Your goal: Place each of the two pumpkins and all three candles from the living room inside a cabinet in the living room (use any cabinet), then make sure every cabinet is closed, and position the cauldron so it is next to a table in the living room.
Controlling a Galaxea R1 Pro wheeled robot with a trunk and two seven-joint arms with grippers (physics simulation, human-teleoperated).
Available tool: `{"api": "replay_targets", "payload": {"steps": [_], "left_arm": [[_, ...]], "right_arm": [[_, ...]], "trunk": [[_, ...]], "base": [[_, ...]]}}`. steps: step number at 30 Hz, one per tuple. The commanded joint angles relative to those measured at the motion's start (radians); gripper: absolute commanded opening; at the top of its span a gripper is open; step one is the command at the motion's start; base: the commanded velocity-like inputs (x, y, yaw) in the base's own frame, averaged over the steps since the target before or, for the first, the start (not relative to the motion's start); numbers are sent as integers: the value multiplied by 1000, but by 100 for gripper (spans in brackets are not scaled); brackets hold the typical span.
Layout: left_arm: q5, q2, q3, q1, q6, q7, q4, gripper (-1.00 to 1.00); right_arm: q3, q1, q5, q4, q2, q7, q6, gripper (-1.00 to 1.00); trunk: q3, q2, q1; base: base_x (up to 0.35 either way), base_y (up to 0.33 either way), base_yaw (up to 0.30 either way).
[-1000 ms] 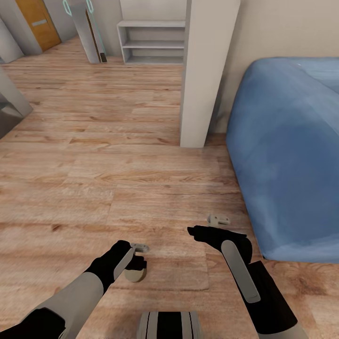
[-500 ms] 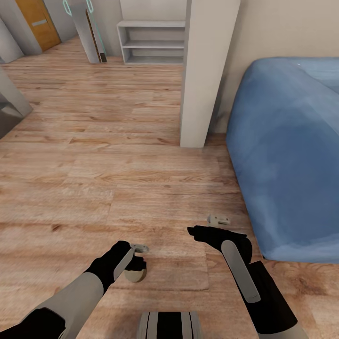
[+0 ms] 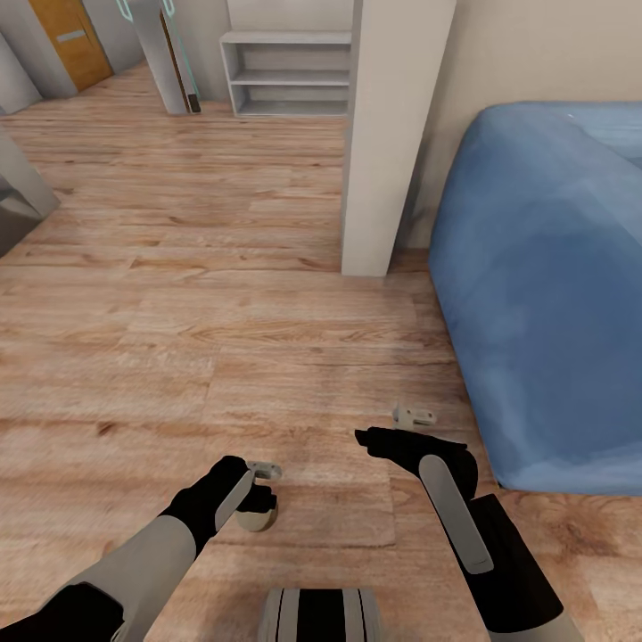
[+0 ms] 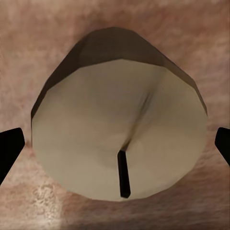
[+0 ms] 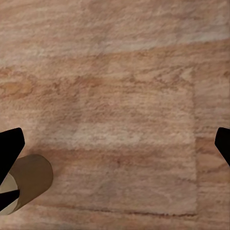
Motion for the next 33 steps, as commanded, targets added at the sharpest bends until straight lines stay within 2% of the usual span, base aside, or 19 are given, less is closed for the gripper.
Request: {"api": "replay_targets", "payload": {"steps": [1, 7, 10, 33], "left_arm": [[11, 1, -6, 0, 2, 8, -2, 100], [11, 1, -5, 0, 0, 6, -6, 100], [11, 1, -5, 0, -1, 5, -6, 100], [11, 1, -4, 0, -1, 4, -6, 100]], "right_arm": [[1, -1, -10, -1, 0, -10, 2, 100], [1, -1, -10, -1, 0, -10, 2, 100], [1, -1, -10, -1, 0, -10, 2, 100], [1, -1, -10, -1, -1, -10, 2, 100]], "trunk": [[-1, 0, 0], [-1, 0, 0], [-12, -1, 1], [-20, -1, 2]], "base": [[0, 0, 0], [0, 0, 0], [0, 0, 0], [0, 0, 0]]}}
